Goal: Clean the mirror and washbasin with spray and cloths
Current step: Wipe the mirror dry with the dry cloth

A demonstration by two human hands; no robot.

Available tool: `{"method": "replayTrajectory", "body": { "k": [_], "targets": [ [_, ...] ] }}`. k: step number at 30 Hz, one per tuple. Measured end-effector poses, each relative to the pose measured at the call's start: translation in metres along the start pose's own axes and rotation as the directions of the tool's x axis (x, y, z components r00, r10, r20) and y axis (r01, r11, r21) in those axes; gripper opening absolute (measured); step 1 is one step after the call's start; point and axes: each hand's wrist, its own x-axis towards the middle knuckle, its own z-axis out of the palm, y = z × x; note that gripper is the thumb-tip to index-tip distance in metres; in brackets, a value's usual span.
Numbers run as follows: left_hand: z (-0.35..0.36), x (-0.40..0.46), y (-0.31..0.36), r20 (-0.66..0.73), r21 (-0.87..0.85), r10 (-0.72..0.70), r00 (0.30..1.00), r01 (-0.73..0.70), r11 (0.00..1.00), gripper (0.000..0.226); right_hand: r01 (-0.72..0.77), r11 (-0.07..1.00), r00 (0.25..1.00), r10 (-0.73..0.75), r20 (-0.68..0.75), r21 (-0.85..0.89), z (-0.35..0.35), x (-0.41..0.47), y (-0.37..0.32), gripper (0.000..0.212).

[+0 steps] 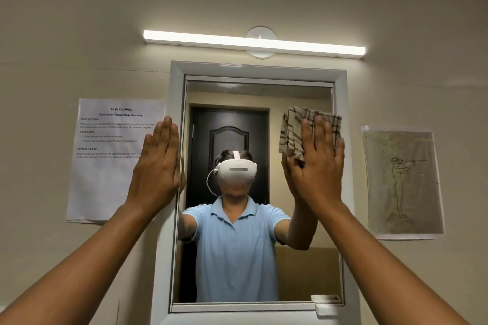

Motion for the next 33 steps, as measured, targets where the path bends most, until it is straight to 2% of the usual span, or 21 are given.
{"method": "replayTrajectory", "body": {
  "k": [8,14,23,27,33],
  "targets": [
    [-0.004,-0.028,0.002,0.055,-0.021,0.007,0.998,-0.006,1.0,0.076,-0.04,0.999,0.999,0.04,0.02,-0.01,0.017,-0.091,-0.016,0.075],
    [-0.004,-0.042,0.002,0.078,-0.035,0.017,0.997,-0.014,0.999,0.076,0.04,0.999,0.999,-0.04,0.035,-0.001,0.019,-0.046,-0.051,0.075],
    [0.001,-0.045,-0.001,0.076,-0.057,0.041,0.996,-0.037,0.998,0.074,0.135,0.99,0.988,-0.137,0.067,0.029,0.028,0.05,-0.156,0.081],
    [0.004,-0.046,0.0,0.064,-0.085,0.053,0.997,-0.047,0.995,0.072,0.199,0.979,0.977,-0.202,0.074,0.043,0.03,0.035,-0.173,0.075],
    [0.003,-0.045,0.001,0.054,-0.146,0.047,0.997,-0.039,0.989,0.062,0.356,0.93,0.931,-0.361,0.046,0.092,0.04,-0.037,-0.176,0.07]
  ]
}}
